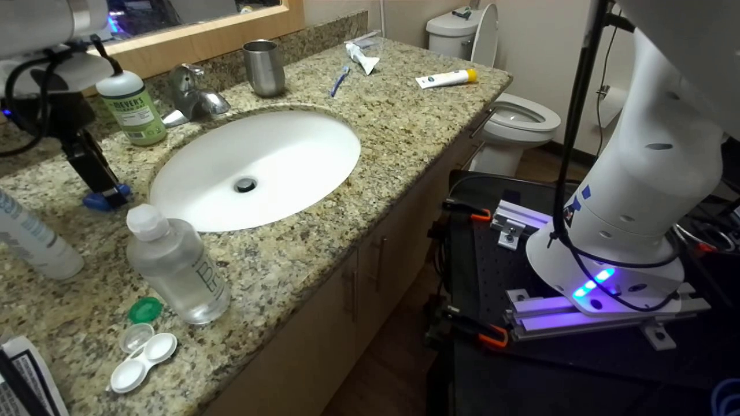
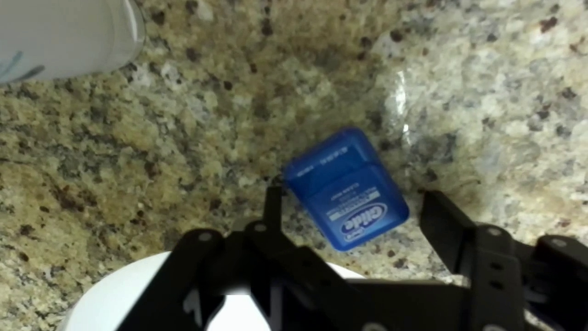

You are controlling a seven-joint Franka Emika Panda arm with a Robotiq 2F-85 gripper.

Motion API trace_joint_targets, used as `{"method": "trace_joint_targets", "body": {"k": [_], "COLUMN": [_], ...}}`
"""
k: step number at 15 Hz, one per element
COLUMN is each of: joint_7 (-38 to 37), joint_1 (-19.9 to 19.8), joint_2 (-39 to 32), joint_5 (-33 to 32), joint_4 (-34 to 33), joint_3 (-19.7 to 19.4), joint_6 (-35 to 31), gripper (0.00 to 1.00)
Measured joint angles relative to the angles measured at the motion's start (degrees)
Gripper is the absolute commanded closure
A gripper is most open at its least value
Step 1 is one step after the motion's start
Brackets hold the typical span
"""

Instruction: Move the dental floss to the right side of the sink

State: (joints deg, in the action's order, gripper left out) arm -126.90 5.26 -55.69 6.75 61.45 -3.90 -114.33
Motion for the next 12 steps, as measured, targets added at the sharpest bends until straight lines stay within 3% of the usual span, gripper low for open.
{"method": "trace_joint_targets", "body": {"k": [4, 7, 8, 10, 11, 12], "joint_7": [0.0, 0.0, 0.0, -0.2, -0.2, 0.0], "joint_1": [-0.5, -0.9, -1.0, -1.1, -1.1, -1.1], "joint_2": [0.0, 0.0, 0.0, 0.0, 0.0, 0.0], "joint_5": [0.2, 0.5, 0.5, 0.4, 0.1, 0.1], "joint_4": [-0.5, -0.6, -0.6, -0.6, -0.6, -0.6], "joint_3": [0.0, 0.0, 0.0, -0.1, -0.3, -0.3], "joint_6": [0.0, 0.0, 0.0, 0.0, -0.1, -0.4], "gripper": [0.8, 0.8, 0.3, 0.23, 0.35, 0.6]}}
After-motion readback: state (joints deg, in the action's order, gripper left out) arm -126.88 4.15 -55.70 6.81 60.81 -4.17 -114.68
